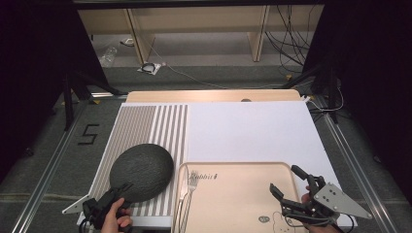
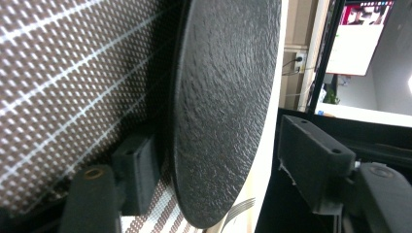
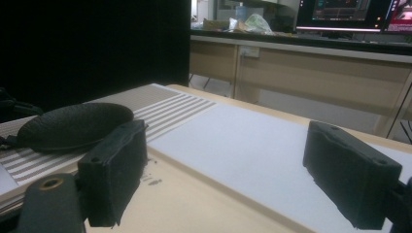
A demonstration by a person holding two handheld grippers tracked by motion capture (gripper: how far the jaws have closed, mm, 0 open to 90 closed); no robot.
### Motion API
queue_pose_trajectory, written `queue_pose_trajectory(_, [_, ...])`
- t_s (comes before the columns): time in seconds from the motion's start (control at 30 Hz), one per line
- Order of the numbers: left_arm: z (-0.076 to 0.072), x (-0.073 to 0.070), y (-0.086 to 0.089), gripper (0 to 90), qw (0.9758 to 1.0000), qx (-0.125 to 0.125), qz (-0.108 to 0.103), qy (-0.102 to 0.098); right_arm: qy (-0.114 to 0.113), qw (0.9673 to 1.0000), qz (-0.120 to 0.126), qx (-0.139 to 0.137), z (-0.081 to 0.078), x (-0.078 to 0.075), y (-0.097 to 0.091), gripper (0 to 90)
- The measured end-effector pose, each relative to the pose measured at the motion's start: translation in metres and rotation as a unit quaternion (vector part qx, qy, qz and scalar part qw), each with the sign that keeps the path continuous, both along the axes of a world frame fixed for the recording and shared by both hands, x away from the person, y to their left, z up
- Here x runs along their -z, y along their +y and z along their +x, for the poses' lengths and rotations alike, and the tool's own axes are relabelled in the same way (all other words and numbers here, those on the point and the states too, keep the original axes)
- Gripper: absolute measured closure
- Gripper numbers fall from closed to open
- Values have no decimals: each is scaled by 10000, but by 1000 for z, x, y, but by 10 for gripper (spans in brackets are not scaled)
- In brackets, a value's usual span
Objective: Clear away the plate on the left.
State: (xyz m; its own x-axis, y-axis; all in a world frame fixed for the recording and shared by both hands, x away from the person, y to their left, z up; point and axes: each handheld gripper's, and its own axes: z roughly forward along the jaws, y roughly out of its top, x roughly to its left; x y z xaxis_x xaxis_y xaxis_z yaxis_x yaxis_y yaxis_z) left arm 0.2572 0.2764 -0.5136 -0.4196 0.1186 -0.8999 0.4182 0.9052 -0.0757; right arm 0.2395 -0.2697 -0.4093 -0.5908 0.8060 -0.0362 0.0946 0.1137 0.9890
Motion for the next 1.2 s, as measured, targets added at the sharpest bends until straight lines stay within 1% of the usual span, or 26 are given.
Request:
queue_pose_trajectory(0.07, [1,1,-1,366,10000,-10,-14,-7,-1,10000,5,3,0,0,0,169])
queue_pose_trajectory(0.23, [3,2,-3,430,10000,-73,63,11,0,10000,11,3,0,0,0,169])
queue_pose_trajectory(0.4, [3,4,-6,483,10000,-90,-4,32,6,10000,-16,16,0,0,0,169])
queue_pose_trajectory(0.5, [4,5,-9,511,9999,-114,68,42,-3,10000,-10,2,0,0,0,169])
queue_pose_trajectory(0.57, [3,6,-10,532,9998,-195,67,59,-5,10000,-12,5,0,0,0,170])
queue_pose_trajectory(0.73, [2,8,-12,571,9995,-293,61,69,-22,10000,-2,-5,1,0,0,170])
queue_pose_trajectory(0.83, [2,8,-12,596,9994,-325,68,79,12,10000,22,-2,-1,0,1,169])
queue_pose_trajectory(0.97, [1,9,-12,636,9993,-362,32,116,-15,10000,10,2,0,0,0,170])
queue_pose_trajectory(1.2, [0,11,-13,739,9989,-355,169,237,16,10000,10,-5,-1,0,1,169])
